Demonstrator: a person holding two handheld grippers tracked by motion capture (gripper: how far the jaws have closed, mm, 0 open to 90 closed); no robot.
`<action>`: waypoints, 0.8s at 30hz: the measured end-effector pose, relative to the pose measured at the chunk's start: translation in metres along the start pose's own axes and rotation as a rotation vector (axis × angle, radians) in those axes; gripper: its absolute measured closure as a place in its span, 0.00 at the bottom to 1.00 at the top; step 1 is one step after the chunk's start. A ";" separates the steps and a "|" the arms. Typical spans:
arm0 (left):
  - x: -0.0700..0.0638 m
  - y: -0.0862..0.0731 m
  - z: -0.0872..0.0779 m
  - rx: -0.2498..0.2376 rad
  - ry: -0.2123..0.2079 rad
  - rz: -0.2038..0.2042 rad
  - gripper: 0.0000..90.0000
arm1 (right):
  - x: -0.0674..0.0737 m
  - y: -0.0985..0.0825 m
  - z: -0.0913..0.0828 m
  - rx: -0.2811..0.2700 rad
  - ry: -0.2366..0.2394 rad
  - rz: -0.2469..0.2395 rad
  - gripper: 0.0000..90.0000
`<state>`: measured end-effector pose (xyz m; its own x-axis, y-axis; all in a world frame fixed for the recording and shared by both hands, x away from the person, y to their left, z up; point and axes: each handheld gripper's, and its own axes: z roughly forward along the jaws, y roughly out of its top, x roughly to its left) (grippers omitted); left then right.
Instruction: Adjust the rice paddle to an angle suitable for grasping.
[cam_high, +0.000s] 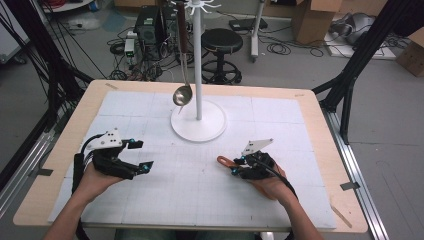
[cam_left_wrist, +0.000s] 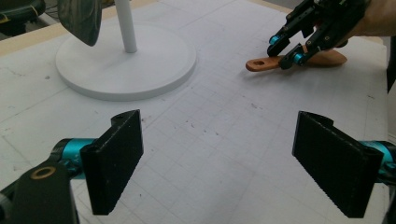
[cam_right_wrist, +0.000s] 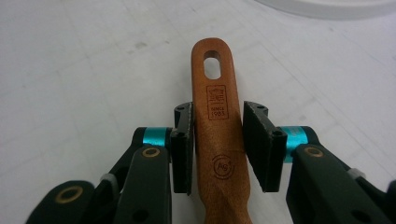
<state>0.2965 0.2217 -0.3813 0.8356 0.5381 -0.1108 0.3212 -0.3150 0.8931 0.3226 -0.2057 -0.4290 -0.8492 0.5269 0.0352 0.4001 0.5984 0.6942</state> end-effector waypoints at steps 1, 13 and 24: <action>0.000 0.000 0.000 0.002 -0.002 0.001 0.19 | 0.002 0.002 0.001 -0.004 0.008 -0.001 0.72; -0.001 0.000 0.001 0.001 -0.010 0.001 0.19 | 0.016 0.007 0.020 0.061 0.053 -0.058 0.72; -0.004 0.001 0.004 0.006 -0.021 0.006 0.21 | 0.012 0.005 0.021 0.054 0.075 -0.043 0.72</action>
<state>0.2956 0.2164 -0.3820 0.8466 0.5197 -0.1147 0.3191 -0.3231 0.8910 0.3210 -0.1838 -0.4401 -0.8886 0.4546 0.0618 0.3792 0.6522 0.6564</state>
